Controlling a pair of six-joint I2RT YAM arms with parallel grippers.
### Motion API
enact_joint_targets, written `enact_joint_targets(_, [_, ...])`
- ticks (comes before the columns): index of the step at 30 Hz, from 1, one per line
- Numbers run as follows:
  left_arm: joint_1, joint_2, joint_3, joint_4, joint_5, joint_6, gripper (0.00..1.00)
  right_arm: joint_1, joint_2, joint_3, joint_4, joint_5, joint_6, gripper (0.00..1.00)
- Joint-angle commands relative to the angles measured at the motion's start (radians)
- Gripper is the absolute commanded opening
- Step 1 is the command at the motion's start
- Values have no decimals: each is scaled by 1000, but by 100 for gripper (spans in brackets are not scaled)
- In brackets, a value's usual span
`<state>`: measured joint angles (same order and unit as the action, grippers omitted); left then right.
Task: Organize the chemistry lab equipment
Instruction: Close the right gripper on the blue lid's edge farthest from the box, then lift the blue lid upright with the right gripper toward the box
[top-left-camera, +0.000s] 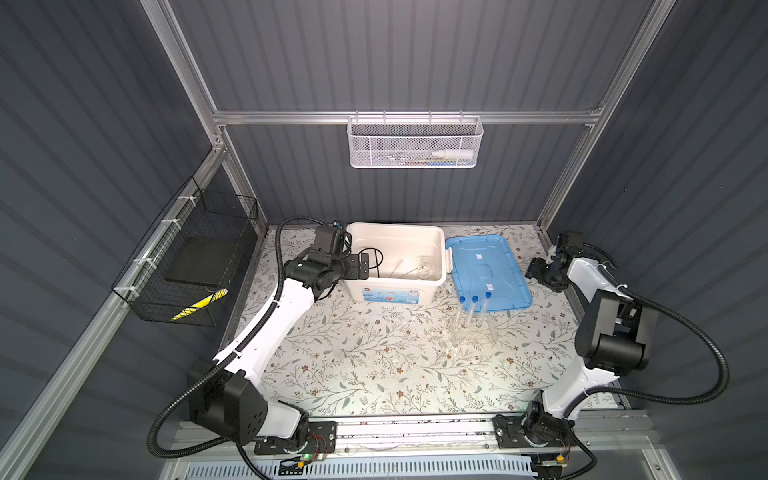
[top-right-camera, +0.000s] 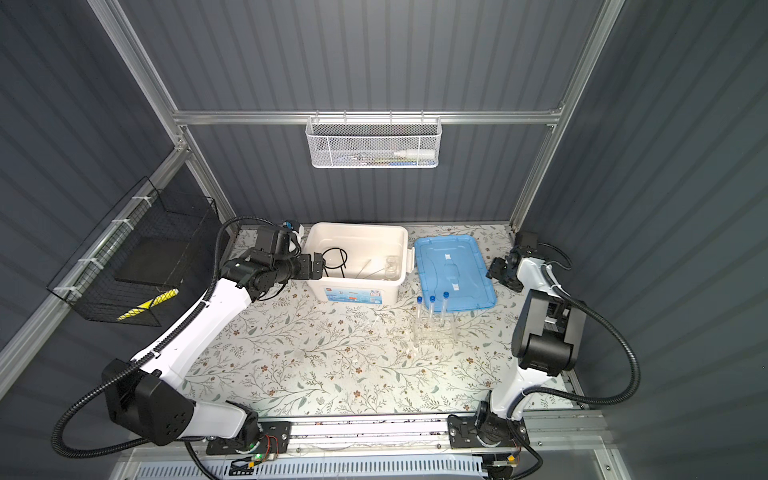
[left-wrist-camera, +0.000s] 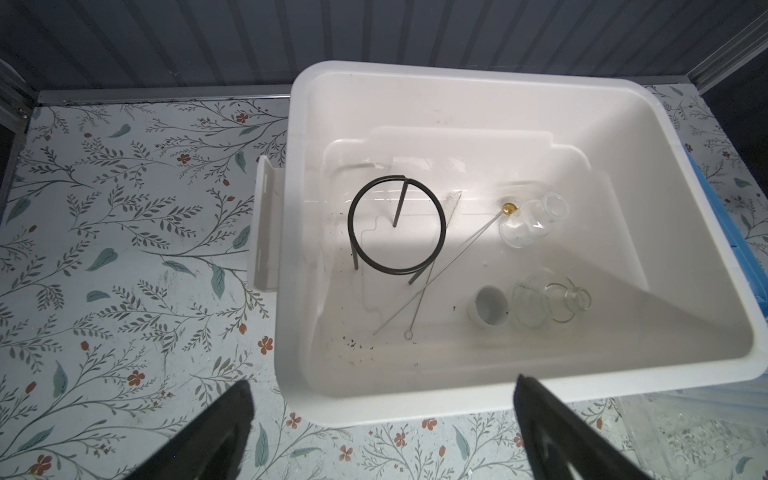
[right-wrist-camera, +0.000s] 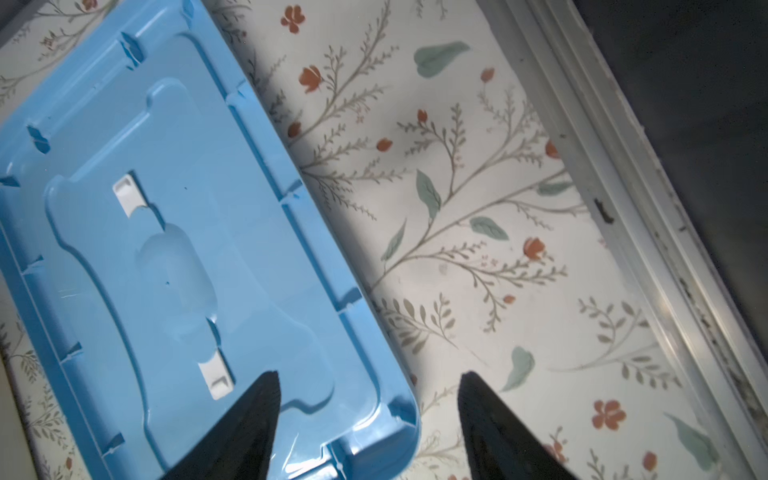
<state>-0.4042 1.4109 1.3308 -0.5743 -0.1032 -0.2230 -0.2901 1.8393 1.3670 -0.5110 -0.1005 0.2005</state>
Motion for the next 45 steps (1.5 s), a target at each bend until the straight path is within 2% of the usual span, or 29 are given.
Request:
enact_joint_targets(1, [8,-25,4,5,19,-16,100,-3,98,77,-39,-47,-66,70])
enact_joint_targets(11, [7,-21,7,11,17,-7,100,6,254,234,-146,-30,-209,50])
enact_joint_targets(16, [7,-4,23,5,17,-6,100,16,309,276,-174,-32,-214,41])
enact_joint_targets(23, [7,3,21,4,14,-11,100,70,392,379,-250,73,-234,34])
enact_joint_targets(28, [7,-2,21,-4,5,-7,100,81,431,440,-297,119,-235,18])
enact_joint_targets(37, [7,-12,17,-1,4,-7,100,74,356,361,-229,81,-240,1])
enact_joint_targets(45, [7,-14,15,19,32,-12,100,56,169,223,-130,38,-230,0])
